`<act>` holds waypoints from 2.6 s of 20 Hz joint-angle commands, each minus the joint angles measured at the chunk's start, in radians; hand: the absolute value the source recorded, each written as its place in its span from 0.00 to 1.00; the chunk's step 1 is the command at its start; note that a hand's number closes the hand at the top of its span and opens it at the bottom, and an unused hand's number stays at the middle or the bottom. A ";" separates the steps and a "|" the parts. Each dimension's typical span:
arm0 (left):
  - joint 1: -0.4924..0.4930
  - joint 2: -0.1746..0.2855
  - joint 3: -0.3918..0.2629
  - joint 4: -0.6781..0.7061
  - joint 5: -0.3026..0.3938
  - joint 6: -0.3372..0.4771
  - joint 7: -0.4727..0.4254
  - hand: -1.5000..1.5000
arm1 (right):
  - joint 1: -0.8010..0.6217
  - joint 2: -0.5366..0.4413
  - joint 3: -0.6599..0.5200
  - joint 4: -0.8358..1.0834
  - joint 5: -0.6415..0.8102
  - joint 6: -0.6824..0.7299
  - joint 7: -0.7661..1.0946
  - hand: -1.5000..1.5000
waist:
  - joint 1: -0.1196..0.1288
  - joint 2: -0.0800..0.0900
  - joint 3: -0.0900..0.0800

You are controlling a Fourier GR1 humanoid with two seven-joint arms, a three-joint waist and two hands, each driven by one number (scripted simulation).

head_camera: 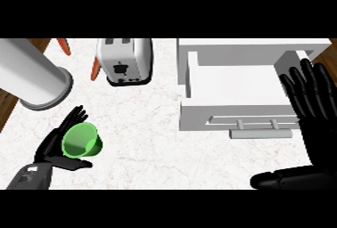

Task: Pick up the cup, place it into the drawer and close the drawer

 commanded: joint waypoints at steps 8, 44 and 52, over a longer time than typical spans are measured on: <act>-0.051 -0.032 -0.018 0.099 0.024 -0.133 -0.109 0.00 | -0.005 -0.002 -0.023 0.007 -0.020 0.006 -0.016 0.00 | -0.002 0.001 0.000; 0.001 -0.210 0.117 -0.123 0.288 0.199 -0.207 1.00 | -0.043 -0.024 -0.050 0.021 -0.027 -0.003 0.039 0.00 | 0.017 -0.005 0.002; 0.126 -0.273 -0.037 -0.537 0.273 0.207 0.014 1.00 | -0.016 -0.041 -0.085 0.040 -0.059 0.027 0.014 0.00 | 0.026 -0.009 0.003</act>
